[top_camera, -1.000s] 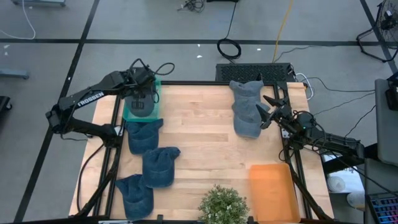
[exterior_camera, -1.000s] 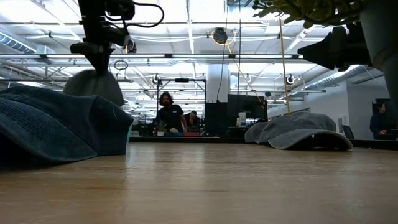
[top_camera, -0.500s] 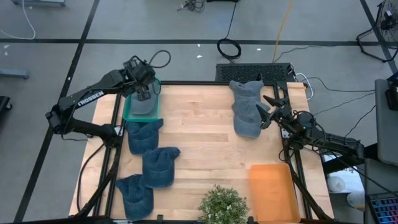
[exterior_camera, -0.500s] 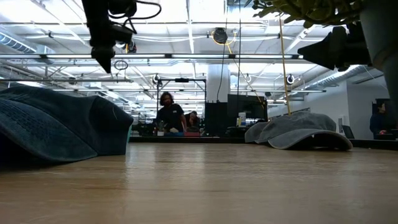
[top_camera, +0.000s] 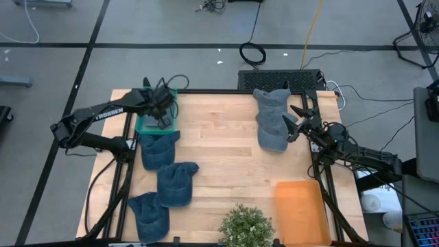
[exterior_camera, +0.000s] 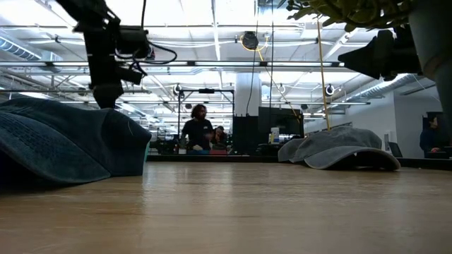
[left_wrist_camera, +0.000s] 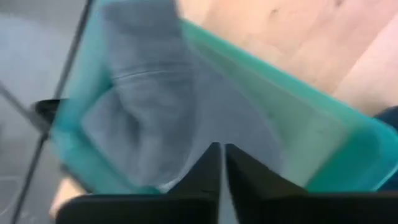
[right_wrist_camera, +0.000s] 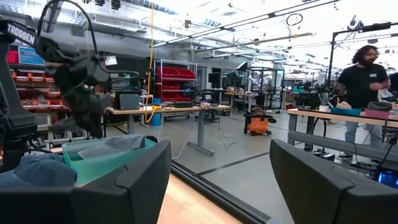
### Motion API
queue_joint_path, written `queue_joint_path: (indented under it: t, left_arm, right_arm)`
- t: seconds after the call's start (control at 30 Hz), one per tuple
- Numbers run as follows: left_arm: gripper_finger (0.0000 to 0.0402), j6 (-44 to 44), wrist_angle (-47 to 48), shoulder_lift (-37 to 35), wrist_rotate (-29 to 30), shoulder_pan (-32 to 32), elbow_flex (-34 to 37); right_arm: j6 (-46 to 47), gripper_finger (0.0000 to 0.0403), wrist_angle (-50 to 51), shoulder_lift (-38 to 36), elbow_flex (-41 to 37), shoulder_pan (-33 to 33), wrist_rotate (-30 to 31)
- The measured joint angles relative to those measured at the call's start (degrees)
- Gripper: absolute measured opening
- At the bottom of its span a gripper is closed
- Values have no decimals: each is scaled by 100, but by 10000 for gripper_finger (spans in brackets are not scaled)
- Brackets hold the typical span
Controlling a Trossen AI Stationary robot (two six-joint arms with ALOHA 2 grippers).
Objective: Pick & Place hat
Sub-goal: Put the bottom gray cap into the green bin
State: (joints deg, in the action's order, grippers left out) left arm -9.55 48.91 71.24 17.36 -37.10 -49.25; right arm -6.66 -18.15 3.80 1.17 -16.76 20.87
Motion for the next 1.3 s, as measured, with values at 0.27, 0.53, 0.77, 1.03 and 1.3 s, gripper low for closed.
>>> queue_joint_path:
  t: [0.27, 0.53, 0.77, 1.03, 1.3]
  left_arm:
    - [7, 246, -717, 0, 72, -107, 692]
    - [18, 713, -918, -2, 35, -420, 918]
    - [11, 717, -1065, -2, -118, -424, 935]
    - [36, 834, -1264, -2, -191, -424, 935]
    - [37, 1373, -1308, 0, -180, -424, 935]
  right_arm:
    - [0, 261, 0, -1, 0, 0, 1]
    - [0, 260, 0, 1, 0, -1, 1]
    - [0, 262, 0, 0, 0, 1, 1]
    - [0, 259, 0, 0, 0, -1, 1]
    - [0, 262, 0, 0, 0, 1, 1]
